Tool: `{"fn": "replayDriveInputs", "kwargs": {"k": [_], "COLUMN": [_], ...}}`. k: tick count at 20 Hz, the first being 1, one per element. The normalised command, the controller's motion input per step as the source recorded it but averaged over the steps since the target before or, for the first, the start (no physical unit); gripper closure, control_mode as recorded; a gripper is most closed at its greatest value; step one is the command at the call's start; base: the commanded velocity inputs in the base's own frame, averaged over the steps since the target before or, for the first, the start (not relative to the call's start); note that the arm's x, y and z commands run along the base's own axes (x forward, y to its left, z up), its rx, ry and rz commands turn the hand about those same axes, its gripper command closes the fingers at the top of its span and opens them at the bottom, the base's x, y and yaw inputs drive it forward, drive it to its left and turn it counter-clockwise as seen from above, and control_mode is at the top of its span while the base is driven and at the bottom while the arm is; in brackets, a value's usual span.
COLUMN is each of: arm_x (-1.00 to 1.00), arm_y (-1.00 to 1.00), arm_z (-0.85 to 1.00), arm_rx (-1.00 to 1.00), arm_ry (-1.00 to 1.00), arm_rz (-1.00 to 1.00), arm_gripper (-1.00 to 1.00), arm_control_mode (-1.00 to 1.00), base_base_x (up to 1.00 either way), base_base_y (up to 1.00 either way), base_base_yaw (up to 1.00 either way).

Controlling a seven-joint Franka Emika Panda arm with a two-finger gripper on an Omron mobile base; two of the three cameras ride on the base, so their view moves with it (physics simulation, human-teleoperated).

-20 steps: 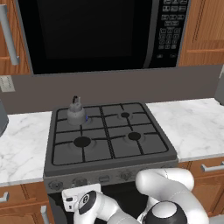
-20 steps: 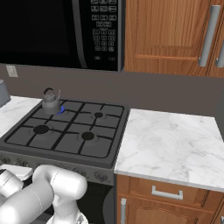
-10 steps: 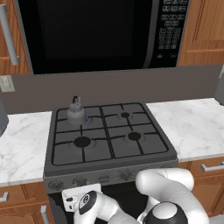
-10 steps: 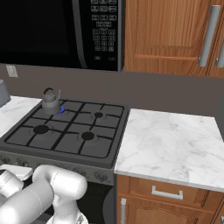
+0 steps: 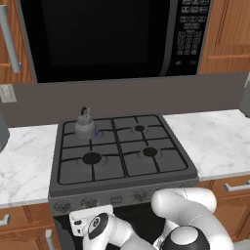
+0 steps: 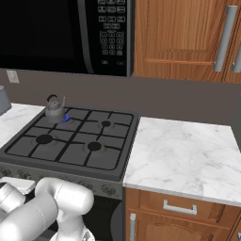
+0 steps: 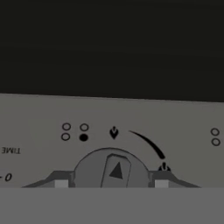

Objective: The kettle is done boiling. Turn off the stove, then wait for 300 timesteps before moving the kettle to the dining table.

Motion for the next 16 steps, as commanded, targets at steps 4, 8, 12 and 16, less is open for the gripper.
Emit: {"fn": "replayDriveInputs", "kwargs": {"k": [4,8,12,16], "arm_x": [0.0,0.0,0.0,0.0], "arm_y": [-0.2,-0.11,-0.02,0.0], "arm_z": [-0.04,-0.1,-0.11,-0.14], "arm_rx": [0.09,0.11,0.11,0.12], "arm_ry": [0.0,0.0,0.0,0.0], "arm_rz": [0.0,0.0,0.0,0.0], "arm_gripper": [1.0,1.0,1.0,1.0], "arm_control_mode": [-1.0,-1.0,-1.0,-1.0], "base_base_x": [0.0,0.0,0.0,0.0], "base_base_y": [0.0,0.0,0.0,0.0], "base_base_yaw": [0.0,0.0,0.0,0.0]}}
